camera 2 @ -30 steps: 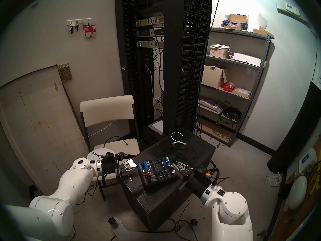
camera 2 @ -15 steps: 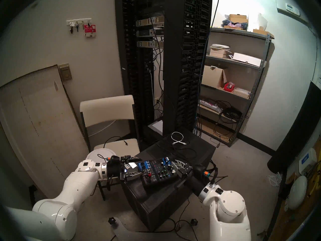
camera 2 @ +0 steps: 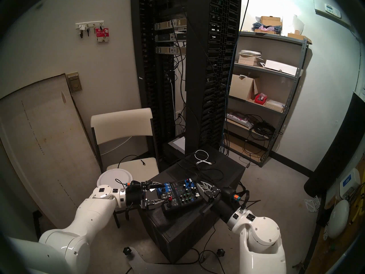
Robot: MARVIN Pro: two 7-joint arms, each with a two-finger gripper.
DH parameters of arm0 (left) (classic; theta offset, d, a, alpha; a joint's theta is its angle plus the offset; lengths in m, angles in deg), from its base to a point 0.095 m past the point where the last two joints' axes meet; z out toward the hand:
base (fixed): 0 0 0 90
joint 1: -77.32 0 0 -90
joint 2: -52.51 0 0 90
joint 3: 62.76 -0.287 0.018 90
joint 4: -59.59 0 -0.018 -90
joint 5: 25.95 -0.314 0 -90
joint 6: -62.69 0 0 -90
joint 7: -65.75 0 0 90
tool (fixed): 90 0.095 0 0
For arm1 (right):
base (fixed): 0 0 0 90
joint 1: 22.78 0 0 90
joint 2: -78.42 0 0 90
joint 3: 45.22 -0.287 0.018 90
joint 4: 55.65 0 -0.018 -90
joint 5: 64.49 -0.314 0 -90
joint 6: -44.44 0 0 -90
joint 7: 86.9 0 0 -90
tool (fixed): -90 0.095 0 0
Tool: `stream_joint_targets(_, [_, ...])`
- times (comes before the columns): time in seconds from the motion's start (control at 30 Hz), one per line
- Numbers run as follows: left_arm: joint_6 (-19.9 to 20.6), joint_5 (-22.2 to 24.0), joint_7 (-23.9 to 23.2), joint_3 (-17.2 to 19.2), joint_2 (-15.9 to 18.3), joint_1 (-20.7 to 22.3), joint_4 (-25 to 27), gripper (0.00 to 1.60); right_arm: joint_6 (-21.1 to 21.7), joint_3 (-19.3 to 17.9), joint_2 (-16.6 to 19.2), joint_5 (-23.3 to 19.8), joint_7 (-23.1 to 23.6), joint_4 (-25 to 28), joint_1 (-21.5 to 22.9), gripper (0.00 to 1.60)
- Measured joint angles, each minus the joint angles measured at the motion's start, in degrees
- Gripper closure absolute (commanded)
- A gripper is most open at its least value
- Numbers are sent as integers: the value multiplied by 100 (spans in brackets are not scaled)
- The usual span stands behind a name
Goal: Insert aux cable
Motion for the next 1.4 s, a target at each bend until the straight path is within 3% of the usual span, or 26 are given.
stream_joint_targets(0.57, [-259,3,198,94,60,196,-283,0,-6,-77,-42,-19,108,1,-8,160])
stream_joint_targets(1.03, [-496,-18,486,238,206,587,-1164,0,-8,-55,-89,-6,138,1,-12,160])
stream_joint_targets(1.07, [-508,-13,496,255,216,628,-1206,16,-8,-56,-91,-6,139,0,-12,160])
stream_joint_targets(1.13, [-524,-6,503,276,230,687,-1267,100,-7,-56,-94,-5,140,-2,-12,160])
stream_joint_targets(1.2, [-547,0,508,295,246,756,-1341,114,-7,-57,-98,-4,142,-4,-13,160])
stream_joint_targets(1.23, [-552,0,508,297,248,768,-1355,111,-7,-57,-99,-4,143,-4,-13,160])
stream_joint_targets(1.37, [-622,-1,511,308,269,896,-1568,123,-8,-58,-106,-4,147,-6,-15,160])
stream_joint_targets(1.4, [-648,-5,514,308,274,930,-1645,136,-8,-58,-108,-4,149,-6,-16,160])
